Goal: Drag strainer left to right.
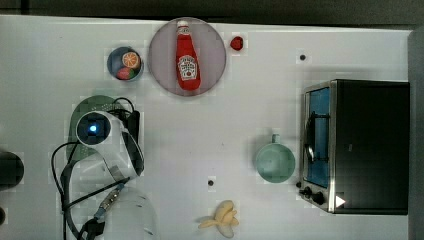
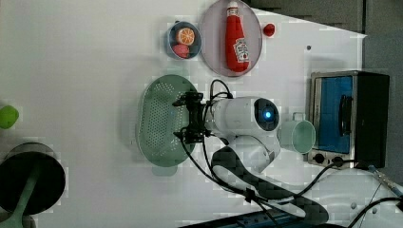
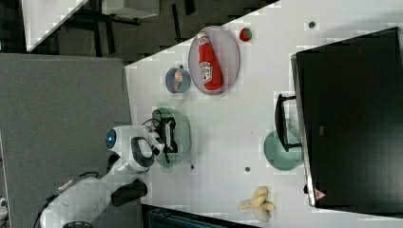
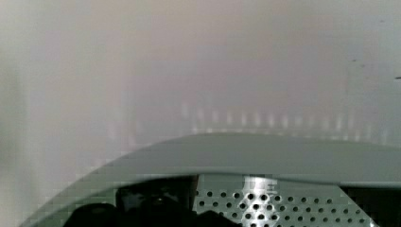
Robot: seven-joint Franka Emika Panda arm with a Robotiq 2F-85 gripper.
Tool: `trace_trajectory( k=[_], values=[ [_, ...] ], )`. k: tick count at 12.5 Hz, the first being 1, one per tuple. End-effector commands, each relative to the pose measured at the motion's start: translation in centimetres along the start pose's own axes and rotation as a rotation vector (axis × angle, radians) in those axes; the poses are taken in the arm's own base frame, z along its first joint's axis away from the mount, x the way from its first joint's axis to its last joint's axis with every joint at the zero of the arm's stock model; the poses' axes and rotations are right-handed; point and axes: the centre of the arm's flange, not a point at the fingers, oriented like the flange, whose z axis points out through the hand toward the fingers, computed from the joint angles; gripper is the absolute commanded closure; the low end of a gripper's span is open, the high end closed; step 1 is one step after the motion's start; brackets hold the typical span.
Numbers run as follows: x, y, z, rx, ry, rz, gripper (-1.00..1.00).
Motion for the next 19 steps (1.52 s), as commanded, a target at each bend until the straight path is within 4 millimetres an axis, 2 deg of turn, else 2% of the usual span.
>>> trace_trajectory(
  k=[1, 6, 19],
  values=[
    [-1.3, 0.4, -1.2, 0.0, 0.004, 0.007, -1.0],
    [3.3, 0.0, -2.0, -0.005, 0.038, 0.021, -1.0],
    [19.4, -1.0, -4.7, -0.009, 0.089, -0.096, -1.0]
  ],
)
